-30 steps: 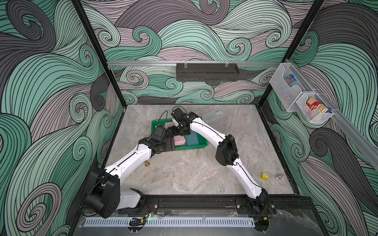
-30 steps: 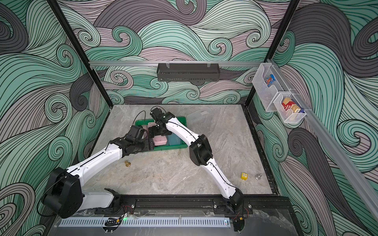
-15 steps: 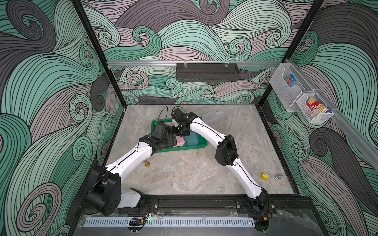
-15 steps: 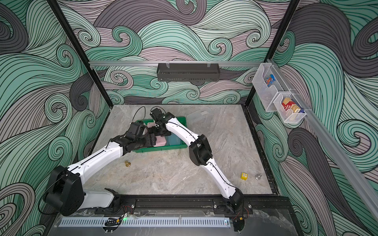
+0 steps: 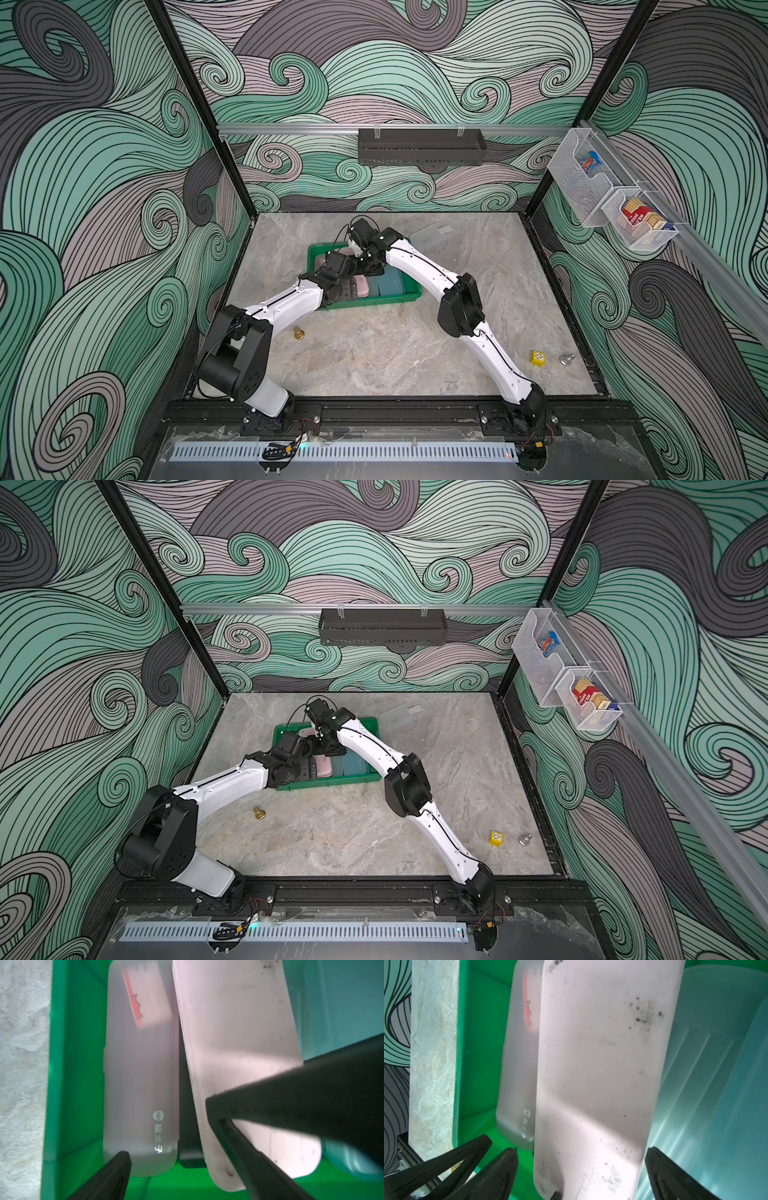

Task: Put the pencil case into the storage box
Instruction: Place the pencil case at the storage box.

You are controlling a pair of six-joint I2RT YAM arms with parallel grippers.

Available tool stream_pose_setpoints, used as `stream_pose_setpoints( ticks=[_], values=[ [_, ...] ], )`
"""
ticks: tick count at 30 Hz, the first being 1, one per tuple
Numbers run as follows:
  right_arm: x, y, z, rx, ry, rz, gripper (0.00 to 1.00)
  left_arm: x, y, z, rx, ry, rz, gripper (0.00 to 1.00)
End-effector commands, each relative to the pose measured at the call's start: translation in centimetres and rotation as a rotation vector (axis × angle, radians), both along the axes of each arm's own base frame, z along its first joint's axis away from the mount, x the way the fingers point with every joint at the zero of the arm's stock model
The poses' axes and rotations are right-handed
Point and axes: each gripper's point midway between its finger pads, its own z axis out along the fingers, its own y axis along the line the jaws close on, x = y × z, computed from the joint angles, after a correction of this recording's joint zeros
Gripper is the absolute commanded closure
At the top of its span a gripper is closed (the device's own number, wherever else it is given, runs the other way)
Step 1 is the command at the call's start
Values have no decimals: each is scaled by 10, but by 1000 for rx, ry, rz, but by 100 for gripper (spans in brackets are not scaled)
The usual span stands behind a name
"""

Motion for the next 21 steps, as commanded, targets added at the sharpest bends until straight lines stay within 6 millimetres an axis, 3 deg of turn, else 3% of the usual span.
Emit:
stream_pose_setpoints(
  ticks=[1,6,14,19,21],
  values=[
    [-1,-14,31,14,-12,1,1,-3,21,2,57,-3,57,8],
    [0,-27,42,-18,-48,-11,1,-7,20,20,28,-42,48,8],
    [4,-34,55,-32,-101,14,3,-28,29,73,-56,-163,79,8],
    [1,-20,56,-5,-115,87,33,-43,50,96,-90,-241,143,8],
    [-2,-5,54,29,-115,128,39,-50,60,100,-92,-253,175,8]
  ],
)
